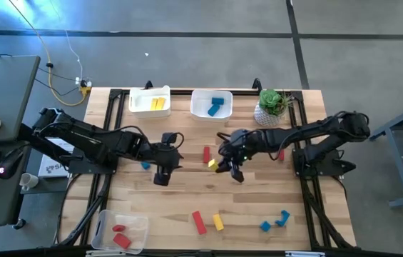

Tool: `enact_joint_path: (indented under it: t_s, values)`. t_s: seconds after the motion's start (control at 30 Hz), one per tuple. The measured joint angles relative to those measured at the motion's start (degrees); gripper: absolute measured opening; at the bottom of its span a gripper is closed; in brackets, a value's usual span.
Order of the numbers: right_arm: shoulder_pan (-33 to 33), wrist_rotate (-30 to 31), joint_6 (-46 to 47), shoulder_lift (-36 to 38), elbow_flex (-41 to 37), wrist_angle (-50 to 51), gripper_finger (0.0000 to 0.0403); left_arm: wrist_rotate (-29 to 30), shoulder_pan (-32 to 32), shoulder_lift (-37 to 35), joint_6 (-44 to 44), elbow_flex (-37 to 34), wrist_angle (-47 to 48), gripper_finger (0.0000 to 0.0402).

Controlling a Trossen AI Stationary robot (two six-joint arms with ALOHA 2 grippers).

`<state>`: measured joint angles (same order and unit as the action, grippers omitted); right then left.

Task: Sort & place blocks by color
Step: Put the yellow block into the left white bin

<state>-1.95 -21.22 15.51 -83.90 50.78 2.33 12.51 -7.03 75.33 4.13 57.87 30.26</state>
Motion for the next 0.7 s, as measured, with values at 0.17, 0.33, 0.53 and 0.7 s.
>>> enact_joint_path:
  t_s: [0.17,0.33,0.53,0.7]
  values:
    - [2.52,-6.08,-1.03,0.00,0.00,-5.92,0.0012,-0.16,0.00,0.00,2.49,0.00,-1.80,0.0158]
    - [4.30,-15.43,-1.82,0.00,0.00,-14.15,0.0012,0.13,0.02,0.00,5.87,-0.01,-6.25,0.0199]
    - [5.02,-25.35,-3.05,0.00,0.00,-20.74,0.0012,0.10,0.02,0.00,8.33,0.00,-15.19,0.0234]
    - [4.98,-27.34,-2.85,0.00,0.73,-21.01,0.0012,-0.95,0.02,0.00,8.62,0.00,-21.55,0.0235]
